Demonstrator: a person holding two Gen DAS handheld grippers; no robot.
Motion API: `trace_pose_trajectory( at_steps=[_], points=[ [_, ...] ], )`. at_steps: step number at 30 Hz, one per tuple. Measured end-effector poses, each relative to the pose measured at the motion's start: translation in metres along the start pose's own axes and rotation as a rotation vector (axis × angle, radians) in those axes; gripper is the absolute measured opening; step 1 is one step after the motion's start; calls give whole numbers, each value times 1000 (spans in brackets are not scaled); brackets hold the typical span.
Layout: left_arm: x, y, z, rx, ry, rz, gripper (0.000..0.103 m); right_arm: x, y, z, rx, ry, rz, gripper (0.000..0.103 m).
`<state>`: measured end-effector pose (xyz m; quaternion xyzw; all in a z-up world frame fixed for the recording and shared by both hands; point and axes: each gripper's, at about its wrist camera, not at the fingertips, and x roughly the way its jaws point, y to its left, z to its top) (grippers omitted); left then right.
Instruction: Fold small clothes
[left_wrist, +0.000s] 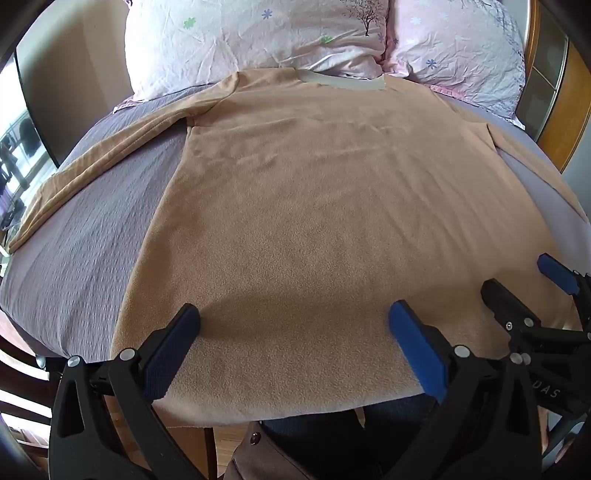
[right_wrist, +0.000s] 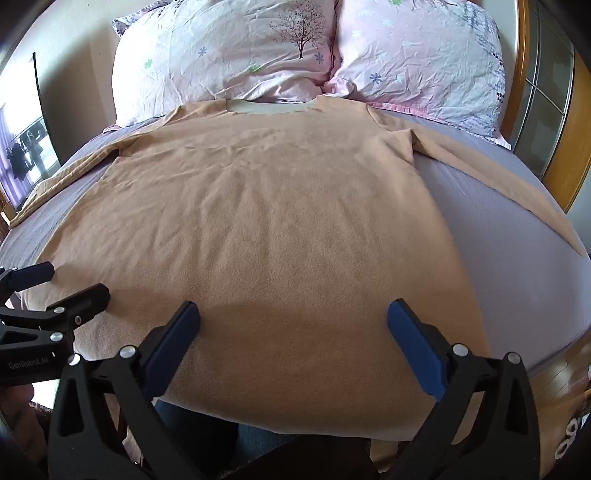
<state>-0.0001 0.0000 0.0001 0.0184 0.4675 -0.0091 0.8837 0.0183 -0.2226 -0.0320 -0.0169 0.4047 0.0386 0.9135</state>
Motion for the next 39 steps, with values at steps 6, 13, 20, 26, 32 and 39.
trace_pose_trajectory(
  at_steps=[6,13,20,26,32,39],
  points=[
    [0,0,0,0,2,0,102,0,0,0,0,-2,0,101],
    [0,0,0,-1,0,1,102,-1,0,0,1,-3,-1,101],
    [0,0,0,0,1,0,102,-1,0,0,1,-4,-1,101],
    [0,0,0,0,0,0,102,-1,-1,0,2,-7,-2,101],
    [0,0,0,0,0,0,102,-1,0,-1,4,-9,-3,101],
    [0,0,0,0,-1,0,102,-1,-1,-1,3,-10,-3,101]
  ],
)
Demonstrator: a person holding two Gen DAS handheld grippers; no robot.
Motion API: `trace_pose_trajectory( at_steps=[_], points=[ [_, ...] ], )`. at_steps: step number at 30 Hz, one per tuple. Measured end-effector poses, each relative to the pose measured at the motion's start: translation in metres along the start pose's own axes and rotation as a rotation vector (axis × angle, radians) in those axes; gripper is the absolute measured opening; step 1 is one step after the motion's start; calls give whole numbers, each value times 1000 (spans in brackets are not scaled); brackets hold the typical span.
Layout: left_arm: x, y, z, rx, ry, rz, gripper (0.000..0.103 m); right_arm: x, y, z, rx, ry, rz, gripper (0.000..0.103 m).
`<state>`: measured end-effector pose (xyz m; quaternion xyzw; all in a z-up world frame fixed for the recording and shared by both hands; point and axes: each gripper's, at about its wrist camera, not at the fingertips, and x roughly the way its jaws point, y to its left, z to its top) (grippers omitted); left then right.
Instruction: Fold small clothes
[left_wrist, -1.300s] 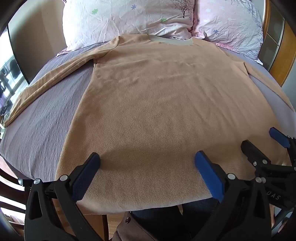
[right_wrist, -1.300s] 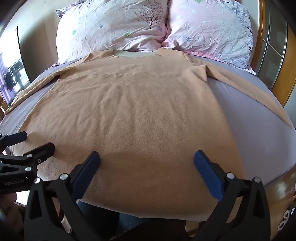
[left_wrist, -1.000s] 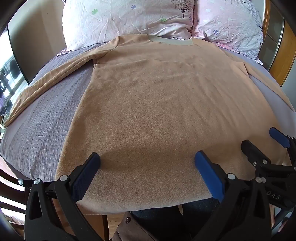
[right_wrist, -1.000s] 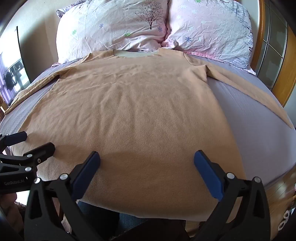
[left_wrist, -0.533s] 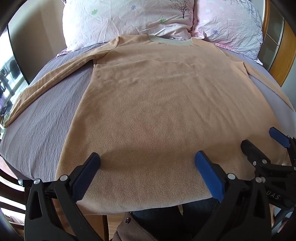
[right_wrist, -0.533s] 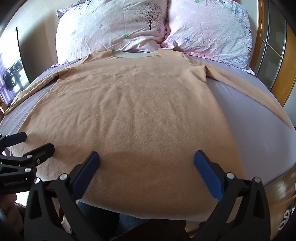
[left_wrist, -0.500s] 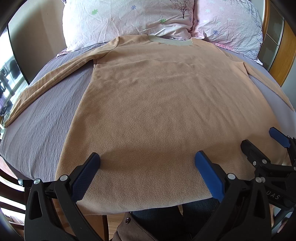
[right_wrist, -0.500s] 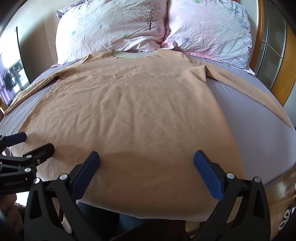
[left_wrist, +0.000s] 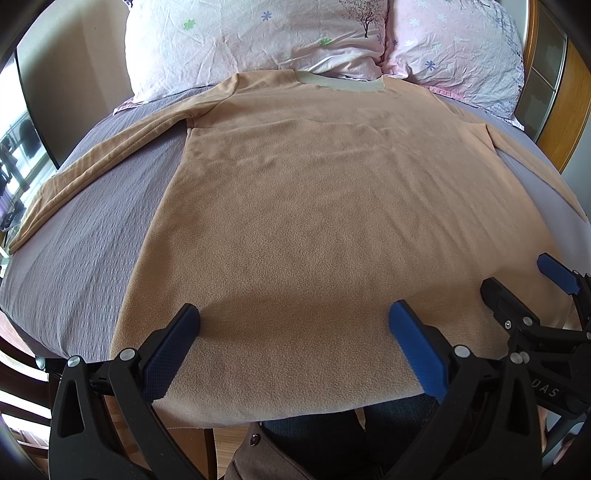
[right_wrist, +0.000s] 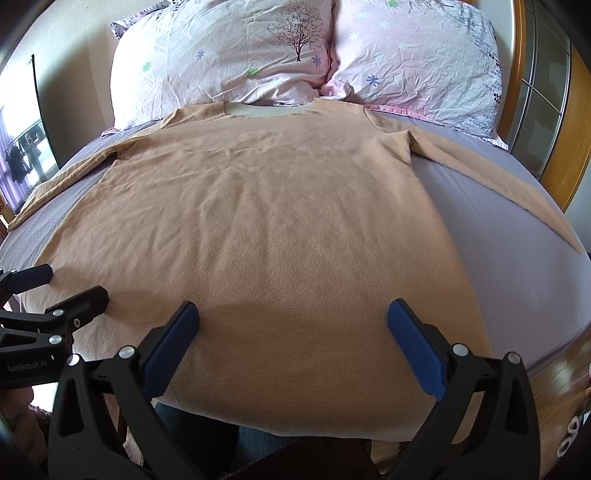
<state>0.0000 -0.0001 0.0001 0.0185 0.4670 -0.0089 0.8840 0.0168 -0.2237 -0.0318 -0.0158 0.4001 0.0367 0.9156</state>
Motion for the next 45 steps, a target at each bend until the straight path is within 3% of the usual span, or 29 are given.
trace_pose_trajectory(
  at_steps=[45],
  points=[
    [0,0,0,0,-5,0,102,-2,-1,-1,1,-8,-1,101]
  ],
)
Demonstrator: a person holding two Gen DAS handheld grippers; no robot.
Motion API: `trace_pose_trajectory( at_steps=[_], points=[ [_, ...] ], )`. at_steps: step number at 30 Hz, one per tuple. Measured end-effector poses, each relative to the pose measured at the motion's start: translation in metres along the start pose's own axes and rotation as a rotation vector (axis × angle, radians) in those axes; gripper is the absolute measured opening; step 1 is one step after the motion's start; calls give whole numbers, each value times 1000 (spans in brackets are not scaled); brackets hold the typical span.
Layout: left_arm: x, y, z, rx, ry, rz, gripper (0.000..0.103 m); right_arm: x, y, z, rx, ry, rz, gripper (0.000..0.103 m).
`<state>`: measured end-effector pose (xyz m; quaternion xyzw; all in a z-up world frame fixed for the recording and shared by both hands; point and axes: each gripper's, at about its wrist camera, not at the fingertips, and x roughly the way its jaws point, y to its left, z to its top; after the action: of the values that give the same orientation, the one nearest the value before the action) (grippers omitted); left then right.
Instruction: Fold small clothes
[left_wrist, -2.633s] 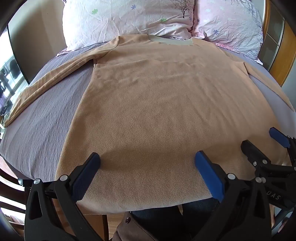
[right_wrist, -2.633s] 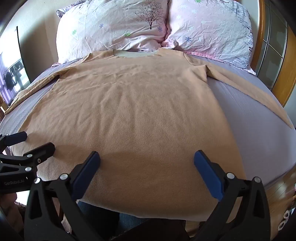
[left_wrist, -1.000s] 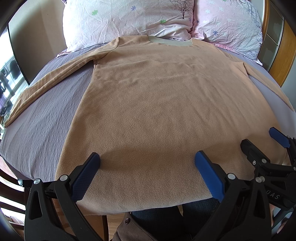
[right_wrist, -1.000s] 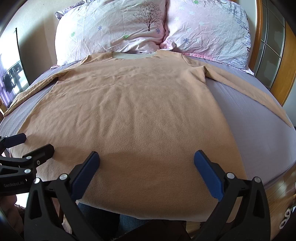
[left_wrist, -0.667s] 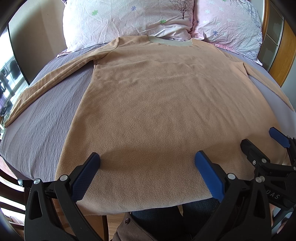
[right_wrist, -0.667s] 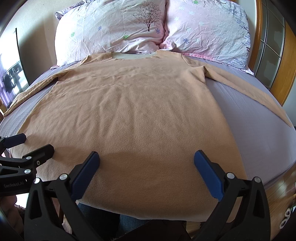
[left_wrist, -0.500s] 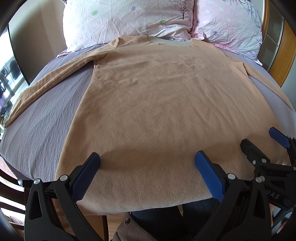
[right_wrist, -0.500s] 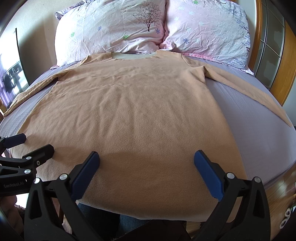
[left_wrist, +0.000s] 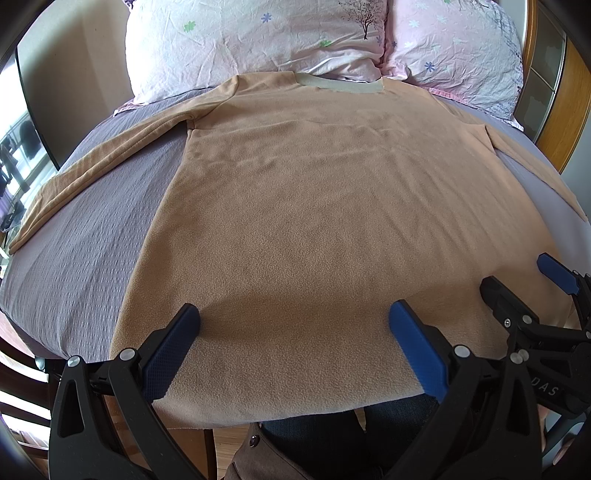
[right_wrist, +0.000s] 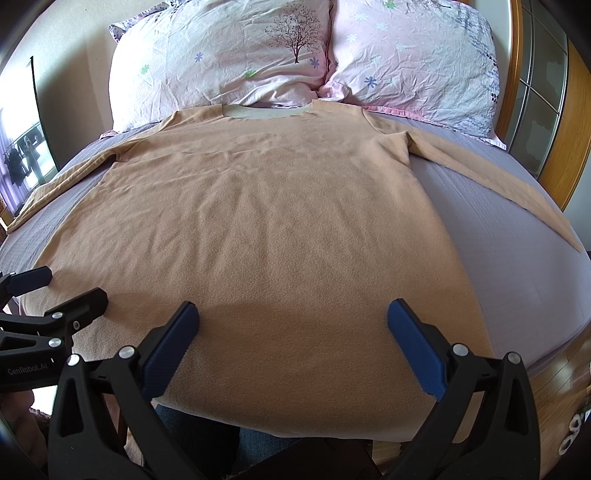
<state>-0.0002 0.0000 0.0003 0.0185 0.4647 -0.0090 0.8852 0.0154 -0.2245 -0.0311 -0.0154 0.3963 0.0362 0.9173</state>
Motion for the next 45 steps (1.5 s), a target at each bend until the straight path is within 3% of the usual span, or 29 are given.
trace_pose_trajectory(
  at_steps=[13,16,18,21,24,27,29,32,35,40,41,44,45],
  points=[
    [2,1,5,13,-1,-5,102,1,-2,4,-6,12,2,101],
    [1,1,2,18,-21,-7,102,3,-4,3,-36,-17,35,101],
    [1,0,1,19,-39,-7,102,2,-20,9,-33,-31,105,101],
    [0,0,0,35,-64,-22,102,-7,-93,32,211,-74,159,101],
    [2,5,5,46,-82,-68,102,-16,-212,52,575,-151,96,99],
    [2,16,19,20,-109,-163,102,-13,-308,56,861,-156,-9,71],
    [-4,22,28,-3,-160,-198,102,-6,-358,56,1007,-146,-51,69],
    [-16,36,44,-31,-290,-210,102,7,-400,52,1146,-120,-87,69],
    [-23,51,56,-72,-376,-228,102,24,-422,40,1258,-95,-54,65],
    [-15,85,76,-163,-388,-193,102,33,-439,36,1325,-160,-70,53],
    [-13,97,78,-196,-387,-184,102,34,-442,35,1345,-176,-70,46],
    [-7,133,77,-303,-385,-184,102,44,-454,36,1361,-147,-92,7],
    [-5,143,75,-338,-384,-197,102,46,-454,42,1349,-151,-99,6]
  ],
)
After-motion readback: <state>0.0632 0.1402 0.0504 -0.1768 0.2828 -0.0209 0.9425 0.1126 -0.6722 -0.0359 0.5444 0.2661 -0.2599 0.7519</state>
